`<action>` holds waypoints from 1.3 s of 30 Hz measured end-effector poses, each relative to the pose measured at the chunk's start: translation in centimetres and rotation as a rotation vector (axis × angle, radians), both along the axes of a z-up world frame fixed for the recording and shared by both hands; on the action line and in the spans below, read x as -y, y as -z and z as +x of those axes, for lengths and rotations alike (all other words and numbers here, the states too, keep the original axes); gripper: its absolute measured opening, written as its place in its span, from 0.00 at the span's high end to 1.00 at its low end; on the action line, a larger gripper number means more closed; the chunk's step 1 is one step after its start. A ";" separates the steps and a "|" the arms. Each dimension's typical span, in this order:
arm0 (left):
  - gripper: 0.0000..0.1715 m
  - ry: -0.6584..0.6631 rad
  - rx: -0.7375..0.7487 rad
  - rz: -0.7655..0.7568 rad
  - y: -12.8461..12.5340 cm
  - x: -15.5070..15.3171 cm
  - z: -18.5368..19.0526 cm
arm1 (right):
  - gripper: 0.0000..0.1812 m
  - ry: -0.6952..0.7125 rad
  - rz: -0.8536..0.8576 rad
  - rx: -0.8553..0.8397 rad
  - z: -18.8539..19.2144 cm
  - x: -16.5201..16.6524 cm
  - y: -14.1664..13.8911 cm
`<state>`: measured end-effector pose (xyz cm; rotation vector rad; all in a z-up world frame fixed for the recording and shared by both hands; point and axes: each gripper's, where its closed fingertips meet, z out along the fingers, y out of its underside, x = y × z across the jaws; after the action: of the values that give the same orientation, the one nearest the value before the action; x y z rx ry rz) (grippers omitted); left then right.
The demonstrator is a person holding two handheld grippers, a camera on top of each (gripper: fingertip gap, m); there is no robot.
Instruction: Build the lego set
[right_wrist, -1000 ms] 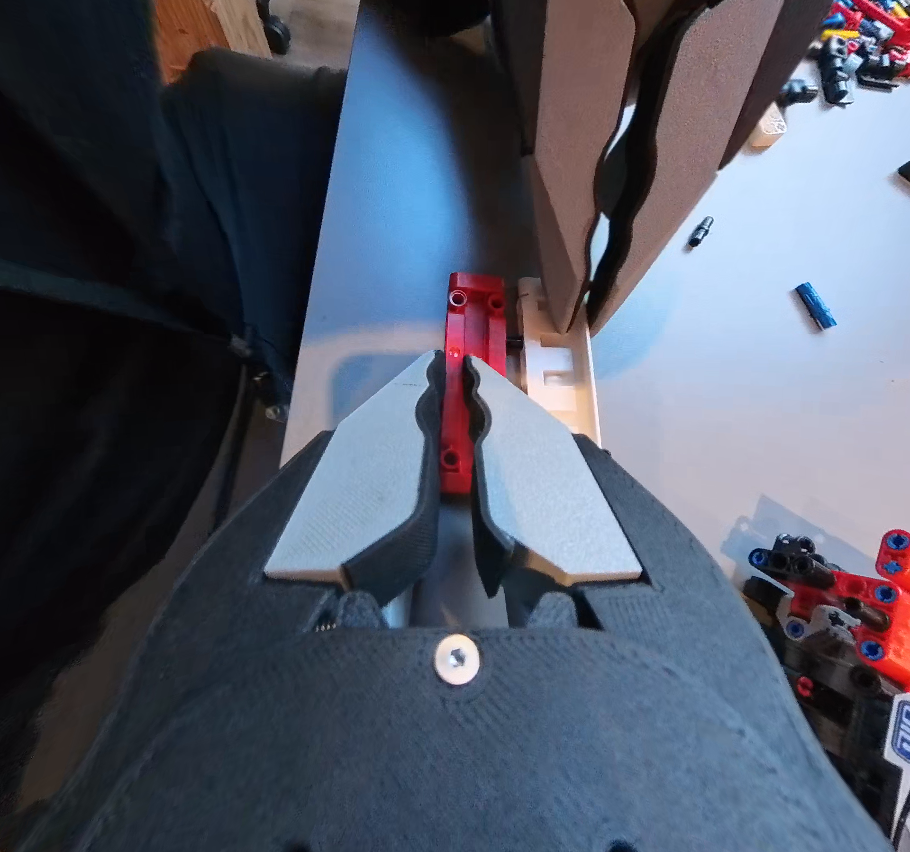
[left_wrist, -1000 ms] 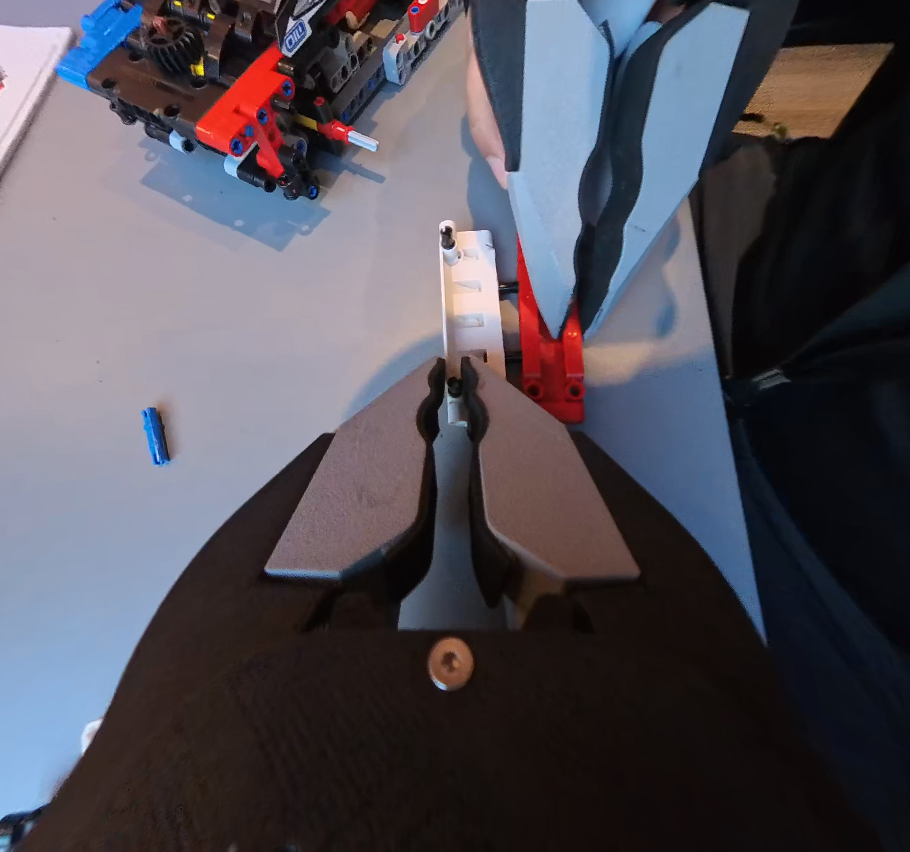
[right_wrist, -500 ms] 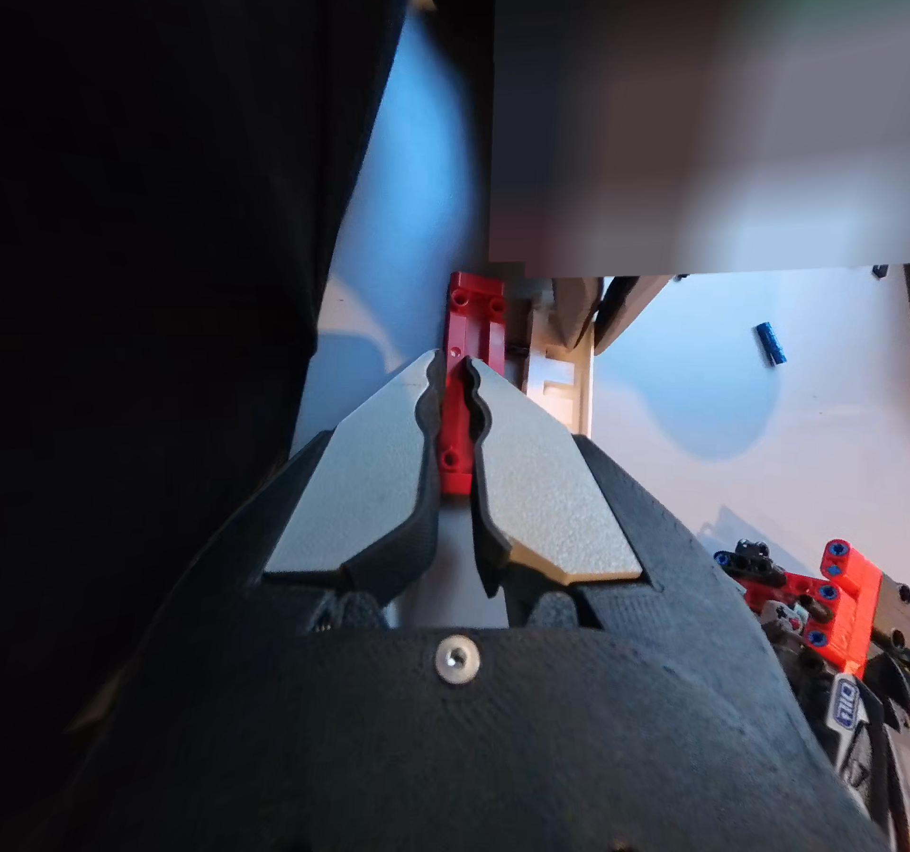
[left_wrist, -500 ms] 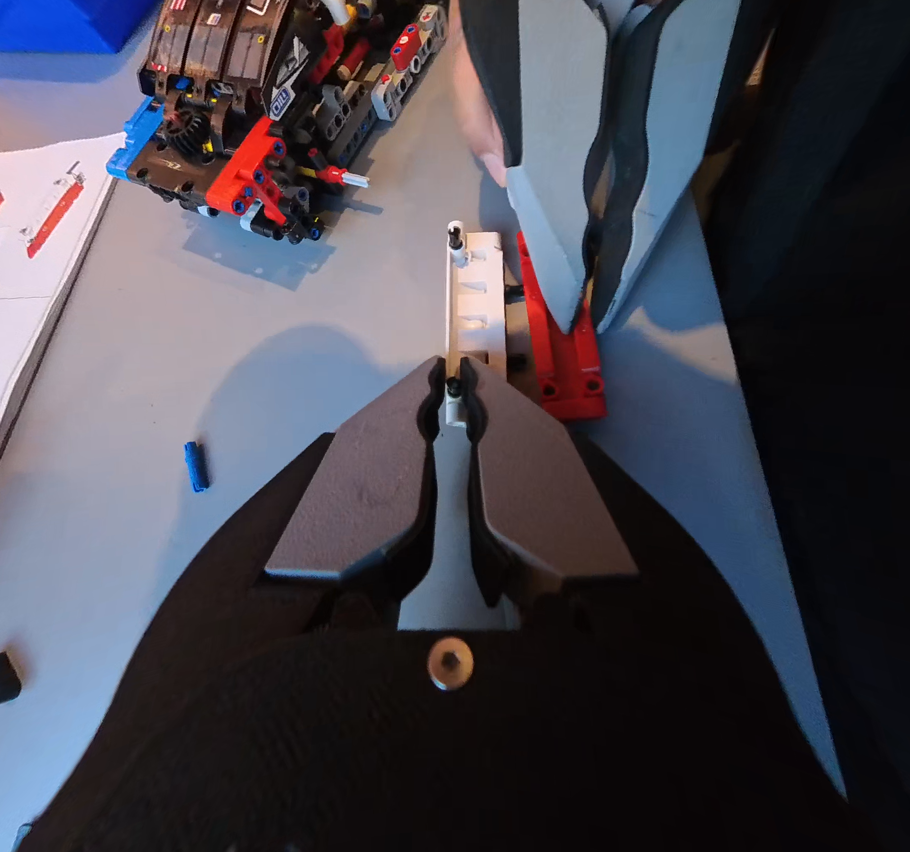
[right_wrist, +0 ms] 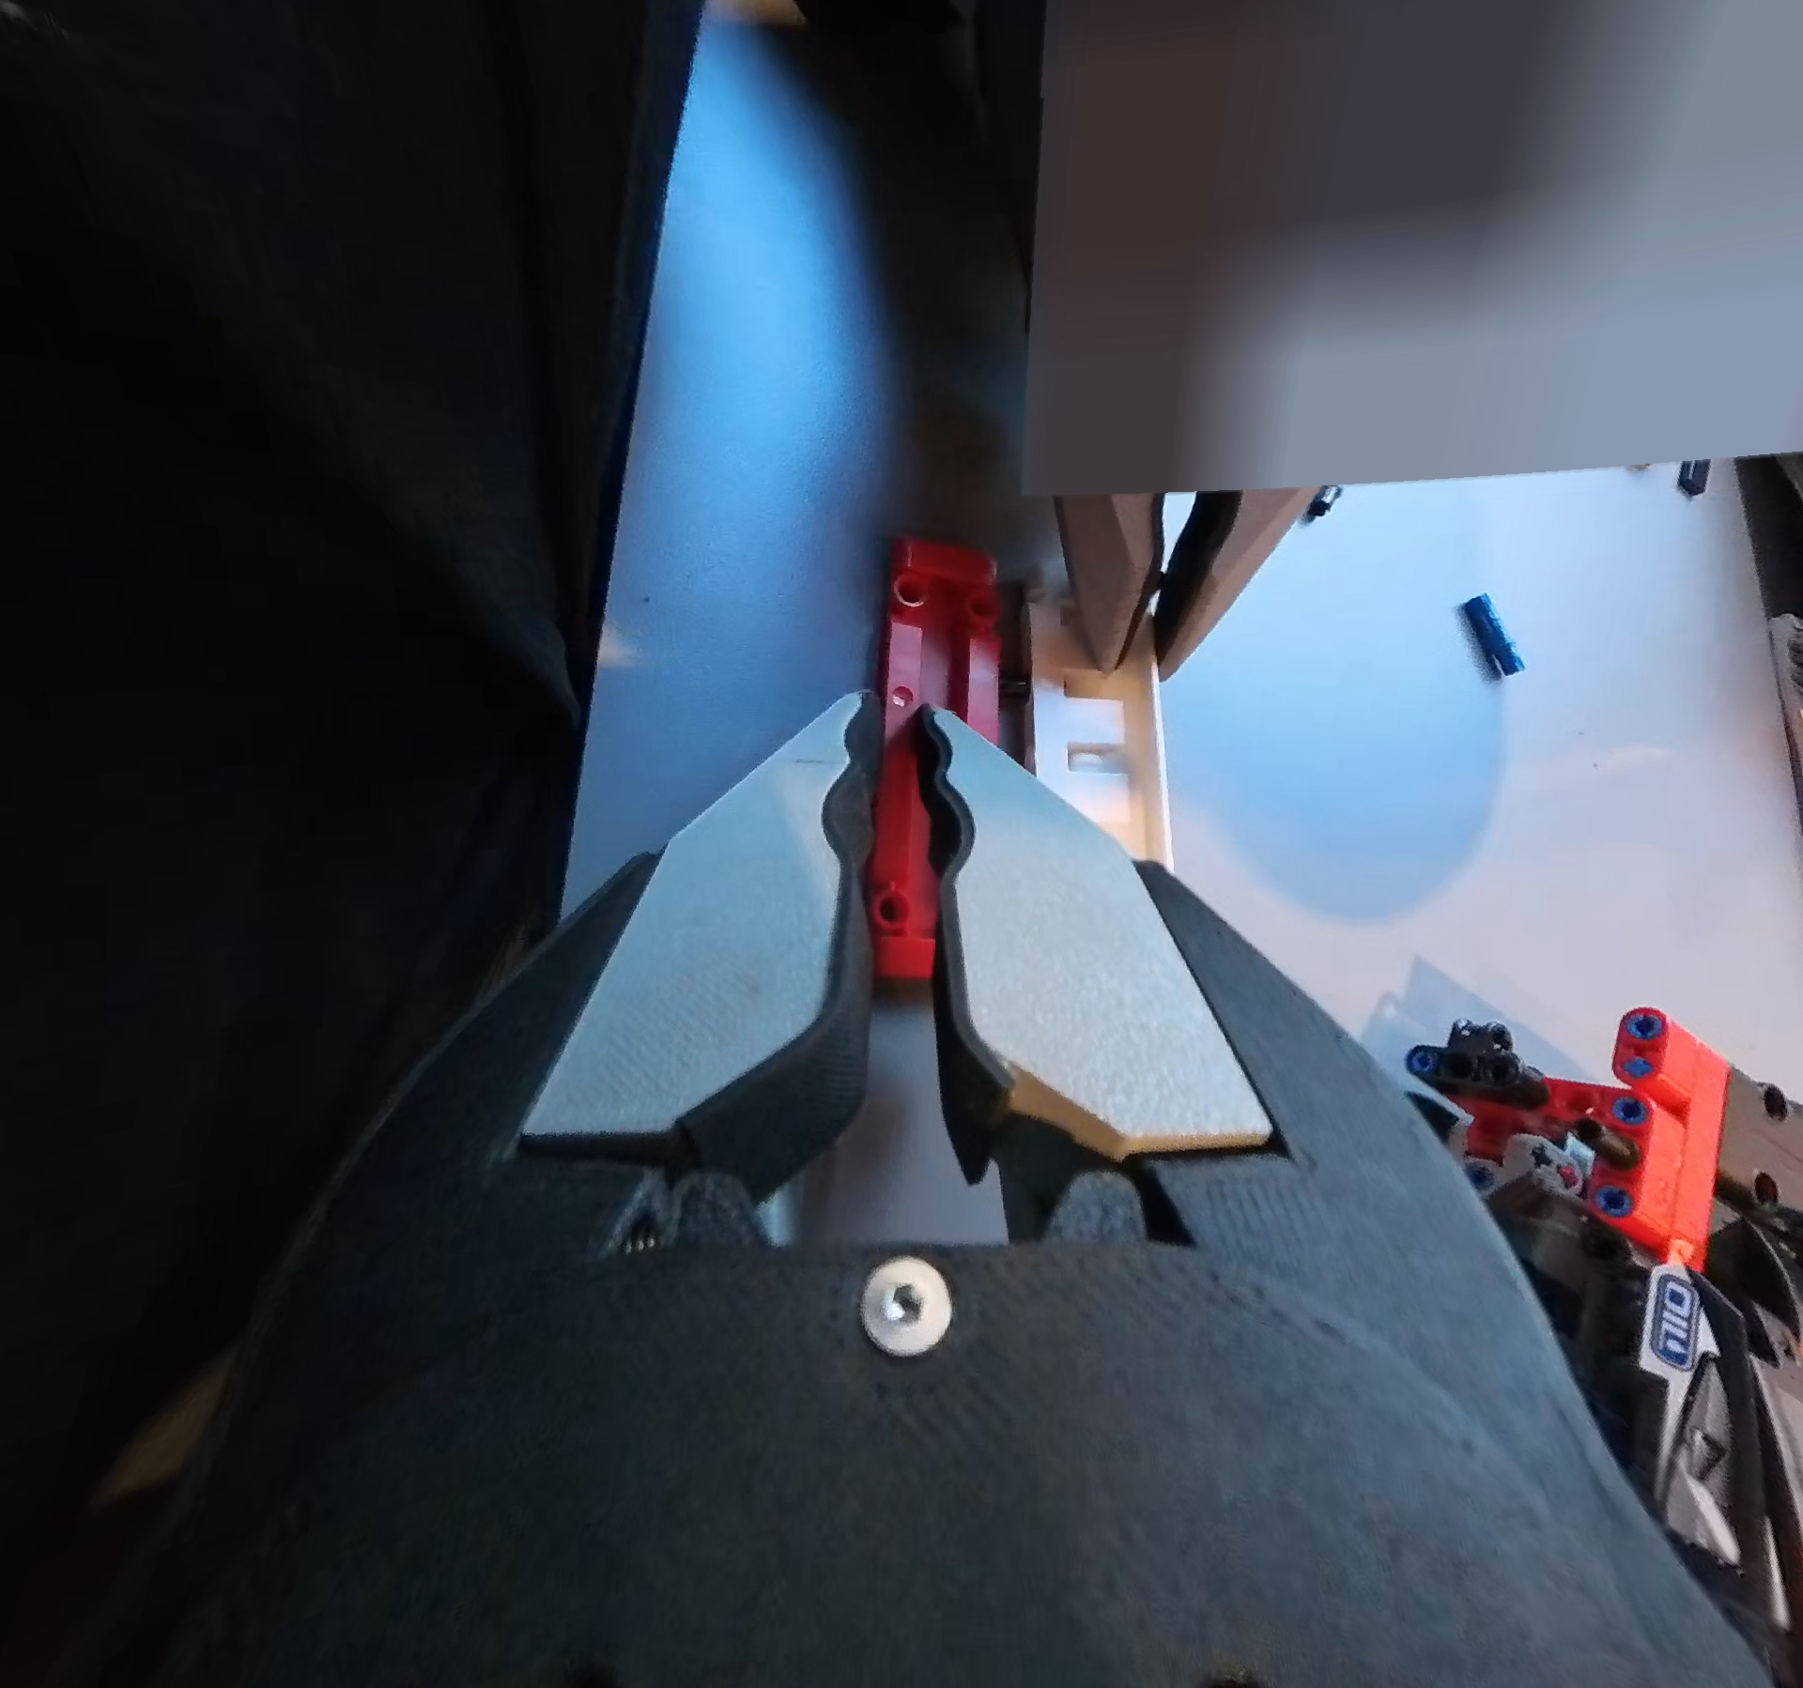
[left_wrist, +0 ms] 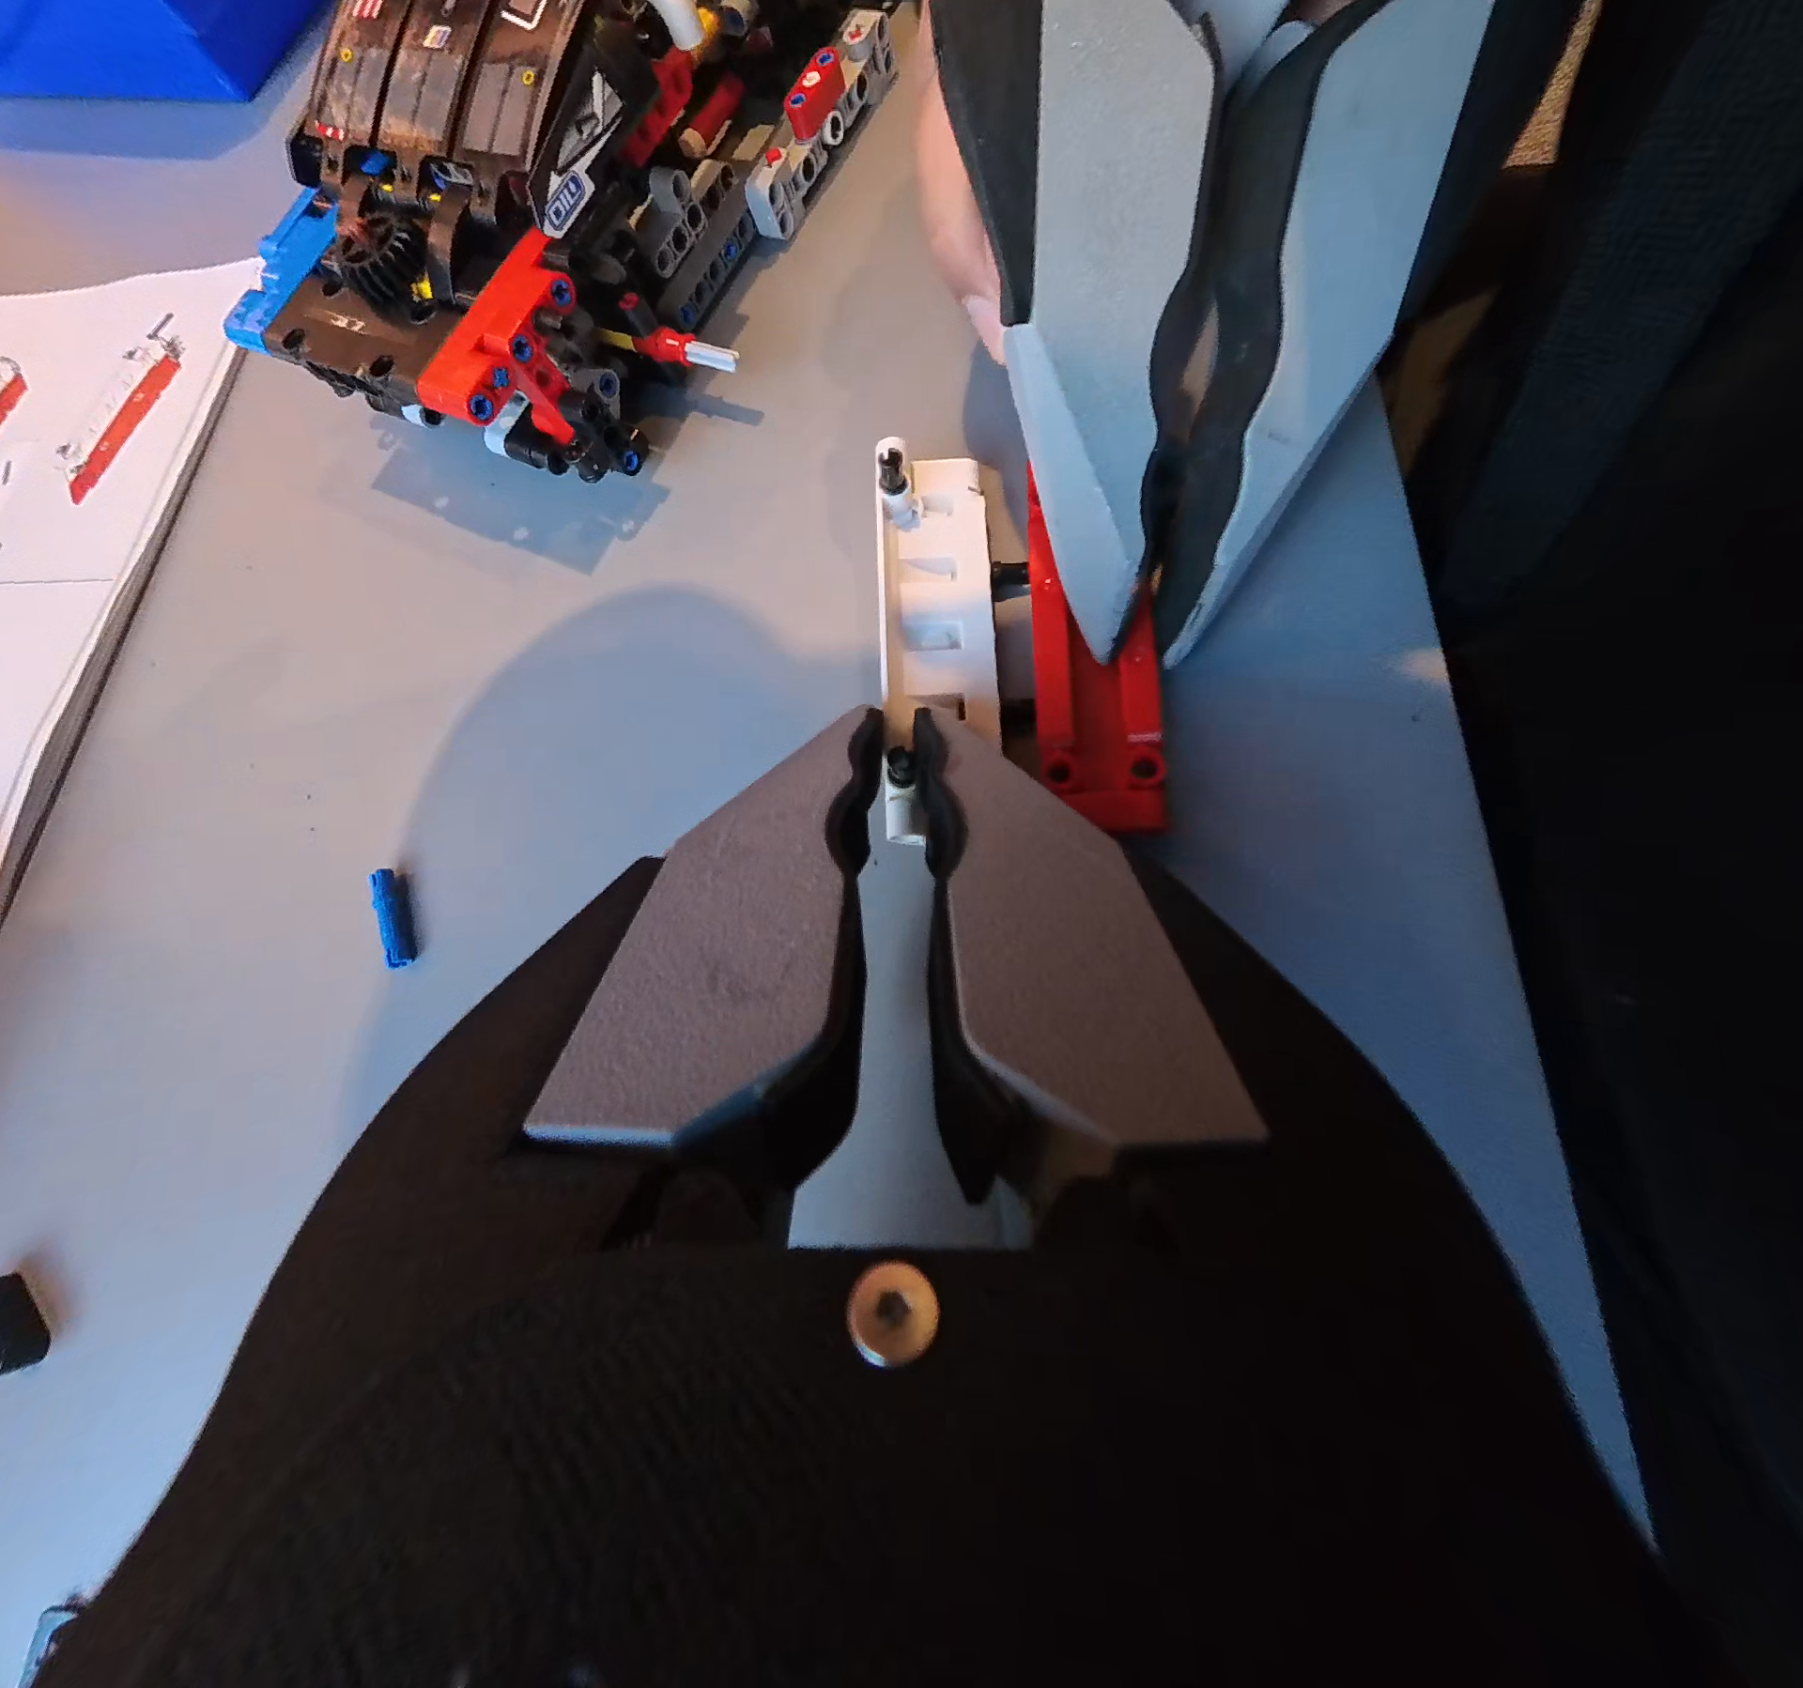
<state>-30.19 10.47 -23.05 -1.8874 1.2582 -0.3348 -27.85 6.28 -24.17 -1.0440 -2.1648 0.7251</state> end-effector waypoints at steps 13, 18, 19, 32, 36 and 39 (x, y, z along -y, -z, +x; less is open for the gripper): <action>0.98 0.000 0.005 -0.005 -0.1 0.1 0.0 | 0.97 0.024 0.015 0.047 0.0 -0.2 0.1; 0.98 0.018 0.021 -0.039 0.0 0.3 0.0 | 0.97 0.064 0.003 0.067 0.0 -0.1 0.1; 0.98 0.023 0.029 -0.059 0.0 0.3 0.0 | 0.98 0.068 0.000 0.070 0.0 0.0 0.1; 0.98 0.028 0.076 -0.204 0.5 0.5 0.0 | 0.98 -0.022 0.216 0.023 0.1 0.0 0.1; 0.98 0.022 0.062 -0.181 0.5 0.5 -0.2 | 0.98 -0.081 0.257 0.041 0.0 -0.2 0.1; 0.98 -0.062 0.054 -0.144 0.4 0.5 -0.6 | 0.97 -0.071 0.228 0.082 0.0 -0.5 0.1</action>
<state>-30.81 9.95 -23.44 -2.0208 1.1644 -0.4510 -27.87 6.75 -24.25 -0.8961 -2.3014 0.4594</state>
